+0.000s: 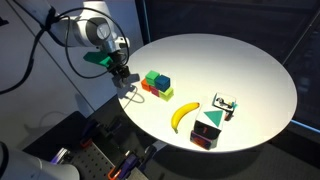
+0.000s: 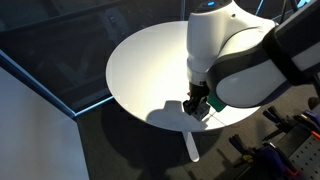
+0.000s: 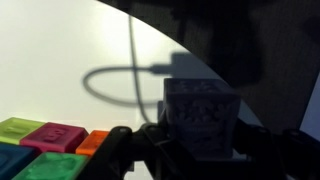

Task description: Pick up the gray block and stack it on top of the blue and green blocks

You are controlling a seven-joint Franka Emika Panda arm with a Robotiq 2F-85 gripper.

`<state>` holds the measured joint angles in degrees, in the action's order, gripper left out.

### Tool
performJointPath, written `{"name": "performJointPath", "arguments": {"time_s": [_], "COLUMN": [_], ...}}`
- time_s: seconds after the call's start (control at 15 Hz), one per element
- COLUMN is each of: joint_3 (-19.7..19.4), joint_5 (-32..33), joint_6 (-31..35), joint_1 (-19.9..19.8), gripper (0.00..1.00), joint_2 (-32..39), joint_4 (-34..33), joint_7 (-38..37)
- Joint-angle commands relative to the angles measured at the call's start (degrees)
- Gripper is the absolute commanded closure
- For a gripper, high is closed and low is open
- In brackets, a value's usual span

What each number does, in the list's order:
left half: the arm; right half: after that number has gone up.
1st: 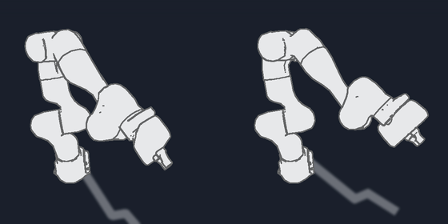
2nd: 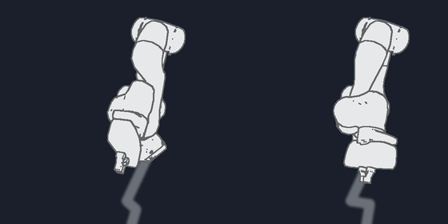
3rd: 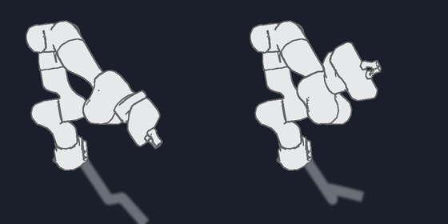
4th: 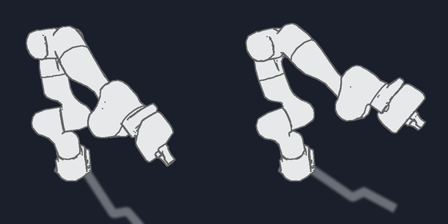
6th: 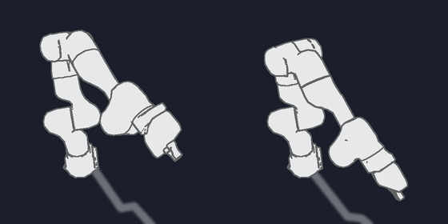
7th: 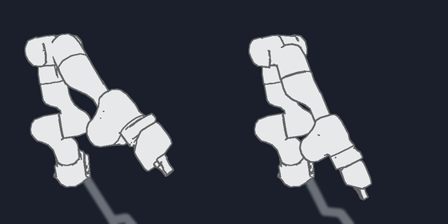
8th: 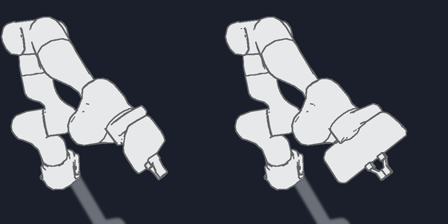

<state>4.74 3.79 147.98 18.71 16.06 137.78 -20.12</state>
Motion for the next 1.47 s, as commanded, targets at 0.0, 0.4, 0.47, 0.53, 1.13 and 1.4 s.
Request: {"name": "performJointPath", "arguments": {"time_s": [0.0, 0.4, 0.47, 0.53, 1.13, 1.4], "joint_3": [0.6, 1.3, 1.3, 1.1, -0.9, -1.9], "joint_5": [0.7, -1.3, -1.6, -1.7, -3.5, -2.7], "joint_6": [-4.2, -9.4, -9.9, -10.3, -11.6, -9.3], "joint_1": [-1.0, -4.1, -4.8, -5.4, -11.6, -13.2], "gripper": [0.74, 0.74, 0.74, 0.74, 0.74, 0.74], "joint_2": [-4.6, -7.9, -8.1, -8.4, -9.1, -8.4], "joint_4": [0.7, 0.3, 0.3, 0.3, -1.4, -3.1], "joint_7": [-1.1, 1.6, 2.0, 2.1, 3.7, 4.7]}}
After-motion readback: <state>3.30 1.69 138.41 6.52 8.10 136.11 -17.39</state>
